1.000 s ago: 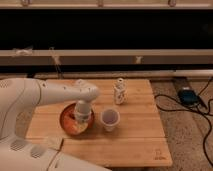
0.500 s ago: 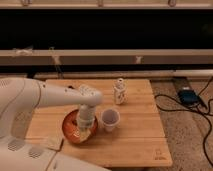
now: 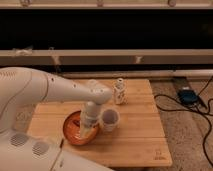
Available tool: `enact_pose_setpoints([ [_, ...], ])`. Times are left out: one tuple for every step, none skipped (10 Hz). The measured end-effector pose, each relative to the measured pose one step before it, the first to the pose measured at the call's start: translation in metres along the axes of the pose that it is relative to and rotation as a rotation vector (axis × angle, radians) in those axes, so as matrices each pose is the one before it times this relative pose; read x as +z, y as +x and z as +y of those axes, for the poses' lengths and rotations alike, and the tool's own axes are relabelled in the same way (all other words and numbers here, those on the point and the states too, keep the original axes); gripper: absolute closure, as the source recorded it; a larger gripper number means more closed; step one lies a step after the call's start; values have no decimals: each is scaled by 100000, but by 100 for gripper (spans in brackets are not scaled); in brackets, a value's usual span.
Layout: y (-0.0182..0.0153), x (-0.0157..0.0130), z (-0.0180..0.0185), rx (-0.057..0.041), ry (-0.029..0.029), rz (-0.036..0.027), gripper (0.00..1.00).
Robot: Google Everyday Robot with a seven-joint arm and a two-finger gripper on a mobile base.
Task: Push the ceramic bowl across the table
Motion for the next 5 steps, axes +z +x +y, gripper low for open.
enact_pose_setpoints([
  [547, -984, -481, -239, 2970, -111, 100],
  [640, -1236, -747, -787, 3699, -263, 96],
  [552, -1213, -1048, -1588, 3698, -856, 86],
  [98, -241, -264, -459, 766, -232, 82],
  [-45, 8, -42, -113, 12, -53, 81],
])
